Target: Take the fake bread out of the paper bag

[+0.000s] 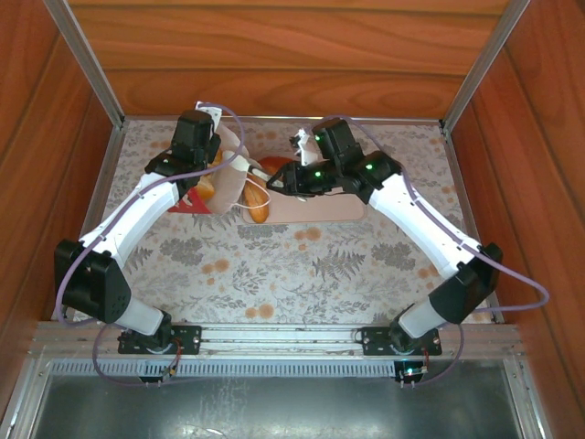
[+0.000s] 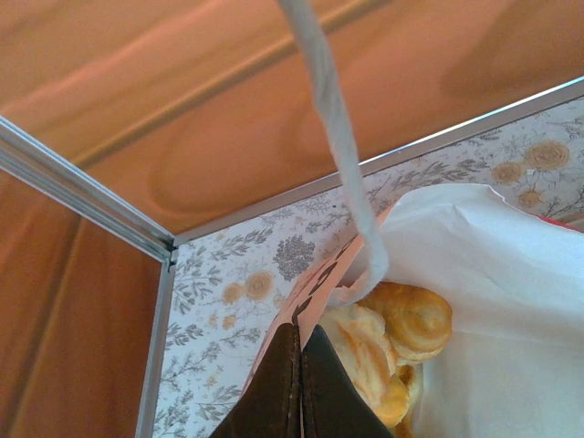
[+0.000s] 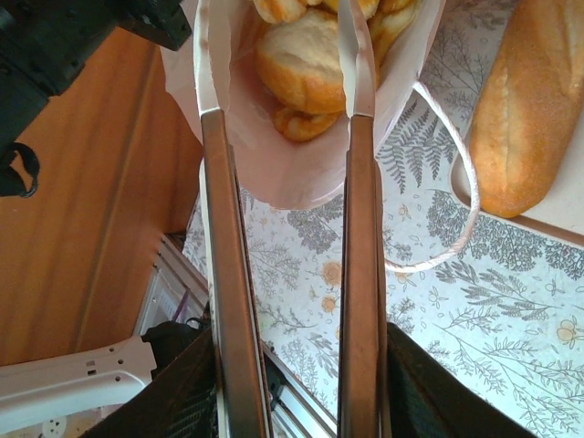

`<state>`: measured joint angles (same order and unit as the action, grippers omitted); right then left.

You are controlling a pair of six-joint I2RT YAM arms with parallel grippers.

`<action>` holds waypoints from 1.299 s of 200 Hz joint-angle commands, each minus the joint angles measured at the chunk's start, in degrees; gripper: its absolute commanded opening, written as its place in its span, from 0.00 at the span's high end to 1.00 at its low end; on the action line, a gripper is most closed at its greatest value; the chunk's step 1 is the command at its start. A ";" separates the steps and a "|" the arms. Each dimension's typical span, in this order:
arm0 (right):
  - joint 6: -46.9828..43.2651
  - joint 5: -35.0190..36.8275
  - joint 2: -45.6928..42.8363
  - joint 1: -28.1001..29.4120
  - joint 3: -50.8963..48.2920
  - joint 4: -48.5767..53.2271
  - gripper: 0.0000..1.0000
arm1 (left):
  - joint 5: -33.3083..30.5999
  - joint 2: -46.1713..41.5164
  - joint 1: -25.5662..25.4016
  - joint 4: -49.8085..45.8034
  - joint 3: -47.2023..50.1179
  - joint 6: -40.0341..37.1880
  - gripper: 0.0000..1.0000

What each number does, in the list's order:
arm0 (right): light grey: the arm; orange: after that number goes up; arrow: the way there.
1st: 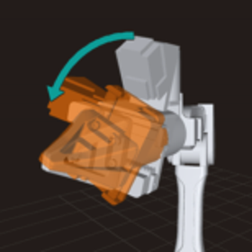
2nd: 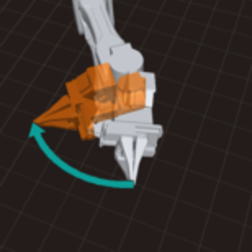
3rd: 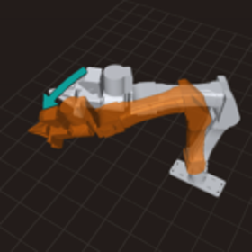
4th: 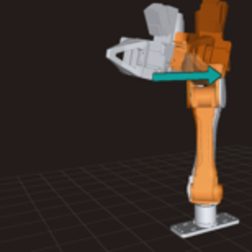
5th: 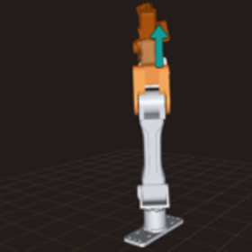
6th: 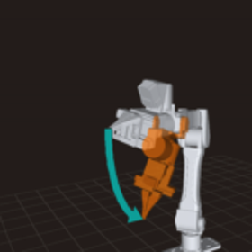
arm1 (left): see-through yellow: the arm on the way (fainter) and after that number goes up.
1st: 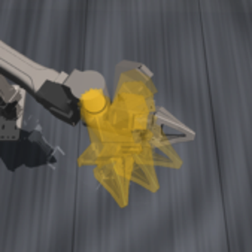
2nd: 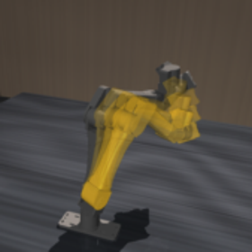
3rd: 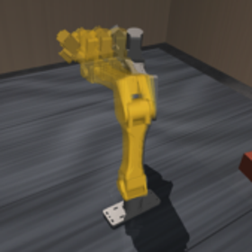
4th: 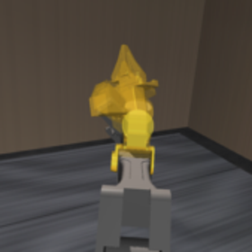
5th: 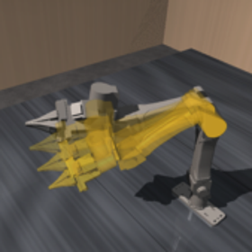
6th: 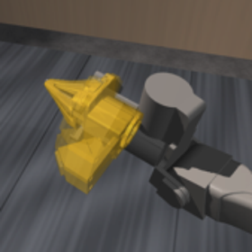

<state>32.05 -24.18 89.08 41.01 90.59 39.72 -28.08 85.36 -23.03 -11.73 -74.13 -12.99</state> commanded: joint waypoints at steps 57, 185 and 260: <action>-1.19 -2.35 8.55 1.85 8.50 2.04 0.57 | 2.35 -3.28 -0.44 3.96 2.24 2.16 1.00; 2.82 -7.27 20.48 1.96 13.28 -3.84 0.55 | 2.50 -4.09 -0.44 4.94 3.78 2.01 1.00; 8.53 -6.91 25.17 1.00 16.04 -8.45 0.54 | 3.05 -4.22 -0.43 4.62 3.78 1.96 1.00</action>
<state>37.47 -29.19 113.21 42.35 105.27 34.96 -25.65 82.78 -23.03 -8.49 -70.41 -11.90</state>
